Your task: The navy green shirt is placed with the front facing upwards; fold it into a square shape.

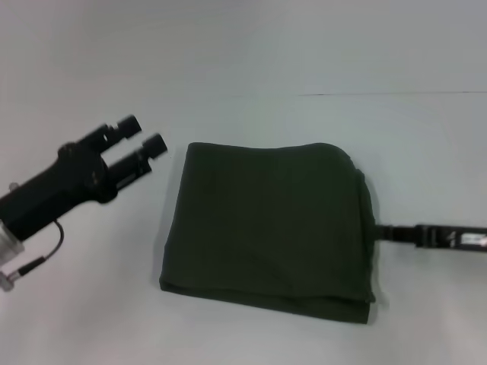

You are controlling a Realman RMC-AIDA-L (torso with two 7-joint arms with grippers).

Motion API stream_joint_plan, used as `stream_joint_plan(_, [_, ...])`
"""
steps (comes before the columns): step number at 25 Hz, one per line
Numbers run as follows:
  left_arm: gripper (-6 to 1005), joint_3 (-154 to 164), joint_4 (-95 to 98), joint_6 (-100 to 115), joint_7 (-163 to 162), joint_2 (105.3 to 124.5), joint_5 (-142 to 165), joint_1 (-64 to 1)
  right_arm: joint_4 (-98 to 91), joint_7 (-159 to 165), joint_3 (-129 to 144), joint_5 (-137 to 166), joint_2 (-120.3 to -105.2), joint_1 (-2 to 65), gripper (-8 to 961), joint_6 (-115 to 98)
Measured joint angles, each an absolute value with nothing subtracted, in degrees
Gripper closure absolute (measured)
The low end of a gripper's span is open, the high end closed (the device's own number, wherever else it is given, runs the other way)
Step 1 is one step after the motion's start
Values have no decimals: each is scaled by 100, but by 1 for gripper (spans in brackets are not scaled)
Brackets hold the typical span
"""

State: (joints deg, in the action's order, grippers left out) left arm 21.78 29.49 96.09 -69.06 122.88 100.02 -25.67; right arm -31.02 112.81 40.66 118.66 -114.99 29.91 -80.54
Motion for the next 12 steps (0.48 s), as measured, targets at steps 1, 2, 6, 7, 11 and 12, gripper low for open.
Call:
stream_joint_plan(1, [310,2177,2950,9541,-6912,12292,9958,-2584,-3115,11277,3894,11863,-11469,2975,850,-8046])
stream_joint_plan(2, [310,2178,2951,9431,-6919,12300,9892,-2618,-3133,11275,3741,11861,-11433,2973,848,-8038])
stream_joint_plan(6, [310,2189,2942,8925,-7013,12326,9841,-2788,-3315,11314,3223,11856,-11299,3054,755,-8069])
stream_joint_plan(7, [310,2195,2942,8835,-7065,12333,9840,-2824,-3373,11365,3155,11856,-11273,3087,709,-8083])
stream_joint_plan(11, [310,2256,2940,8169,-7597,12340,9873,-3045,-3617,11750,3083,11850,-11196,3304,535,-8242])
stream_joint_plan(12, [310,2295,2939,7962,-7732,12340,9893,-3093,-3676,11812,3091,11851,-11191,3354,493,-8282])
